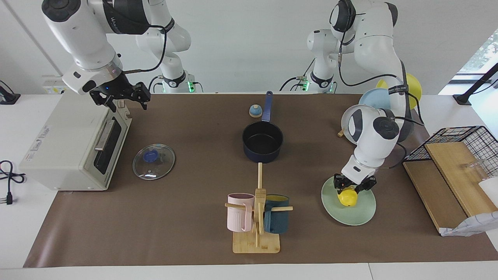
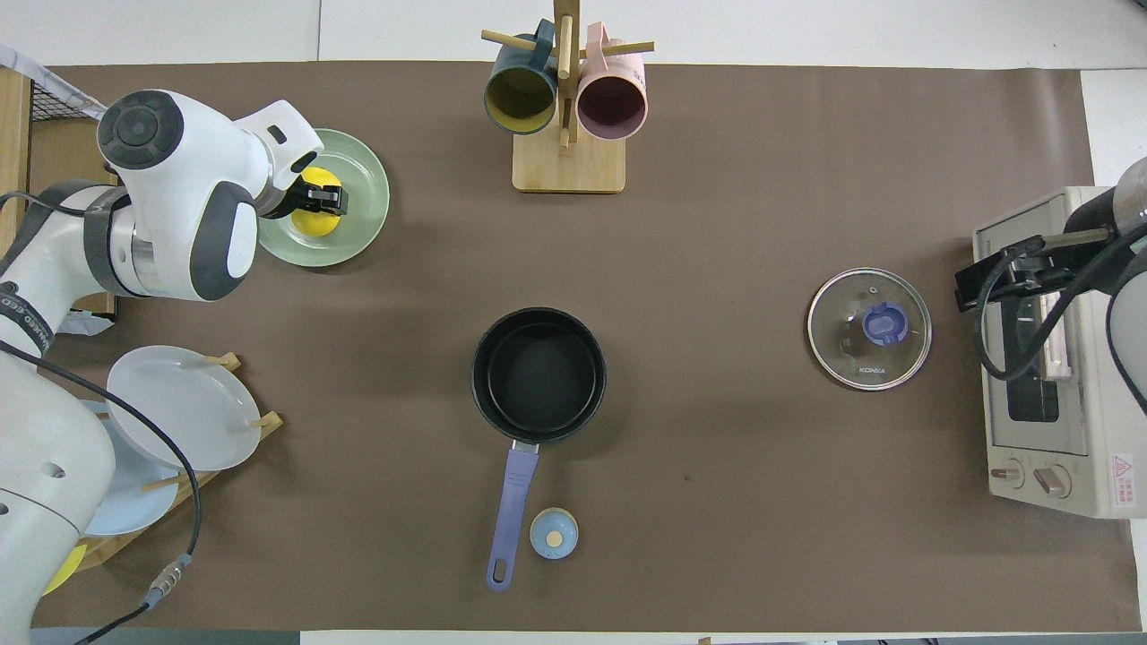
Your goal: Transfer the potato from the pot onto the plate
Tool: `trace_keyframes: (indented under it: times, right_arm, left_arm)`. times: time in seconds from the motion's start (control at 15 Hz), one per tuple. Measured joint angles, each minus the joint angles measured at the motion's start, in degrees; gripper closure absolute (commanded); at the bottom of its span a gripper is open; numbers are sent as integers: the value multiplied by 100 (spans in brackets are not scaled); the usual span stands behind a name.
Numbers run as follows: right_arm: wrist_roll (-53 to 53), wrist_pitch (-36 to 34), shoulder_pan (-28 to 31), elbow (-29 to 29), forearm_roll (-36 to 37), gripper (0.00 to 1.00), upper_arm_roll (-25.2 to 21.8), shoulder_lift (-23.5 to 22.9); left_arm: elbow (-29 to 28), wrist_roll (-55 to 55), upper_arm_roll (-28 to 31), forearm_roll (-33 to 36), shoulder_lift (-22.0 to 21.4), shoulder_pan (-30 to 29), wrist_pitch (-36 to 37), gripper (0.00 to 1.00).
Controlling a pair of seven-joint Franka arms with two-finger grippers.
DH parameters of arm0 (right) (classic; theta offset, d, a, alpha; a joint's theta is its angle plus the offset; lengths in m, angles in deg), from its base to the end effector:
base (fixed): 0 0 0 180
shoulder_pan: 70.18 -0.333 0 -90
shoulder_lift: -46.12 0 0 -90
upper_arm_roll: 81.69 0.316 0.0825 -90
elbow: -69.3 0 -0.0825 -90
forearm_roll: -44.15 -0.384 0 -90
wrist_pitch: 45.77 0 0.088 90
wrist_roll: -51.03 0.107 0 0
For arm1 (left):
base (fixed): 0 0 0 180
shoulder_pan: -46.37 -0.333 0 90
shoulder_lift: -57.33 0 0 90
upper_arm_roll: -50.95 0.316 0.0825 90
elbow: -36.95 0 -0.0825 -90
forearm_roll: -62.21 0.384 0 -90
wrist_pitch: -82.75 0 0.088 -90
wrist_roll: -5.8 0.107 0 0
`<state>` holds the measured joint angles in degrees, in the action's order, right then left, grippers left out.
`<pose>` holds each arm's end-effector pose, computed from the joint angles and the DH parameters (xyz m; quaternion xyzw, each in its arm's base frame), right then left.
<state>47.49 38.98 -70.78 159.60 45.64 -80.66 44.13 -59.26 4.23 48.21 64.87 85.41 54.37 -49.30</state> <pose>0.5535 0.0126 0.5955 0.9968 0.0447 -0.0659 0.0116 0.6758 -0.1233 0.3310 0.9935 -0.0905 0.0684 0.0001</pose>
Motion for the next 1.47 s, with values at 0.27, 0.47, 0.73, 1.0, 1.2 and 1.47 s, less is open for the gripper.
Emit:
trace_keyframes:
  times: [0.27, 0.47, 0.73, 1.0, 1.2, 1.47]
  right_arm:
    - [19, -237, 9, -165, -23, 0, -52, -29]
    - [56, -241, -1, -218, -23, 0, -64, 44]
    - [162, -156, -10, -222, 88, 0, -48, 120]
    - [198, -154, -3, -233, 196, 0, -59, 120]
    - [199, -136, -6, -246, 162, 0, -57, 119]
    - [206, -118, 6, -247, -40, 0, -61, 120]
  left_arm:
    - [-8, 11, 0, 1, -1, -1, 0, 0]
    - [5, 12, 11, 1, -18, -18, 21, 0]
    - [152, 4, 22, -3, -299, -145, 463, 0]
    - [195, -126, 21, -59, -1033, -252, 1337, 0]
    - [249, -229, 22, -60, -1731, -301, 2104, 0]
    - [265, -235, 31, -60, -2668, -414, 3178, 0]
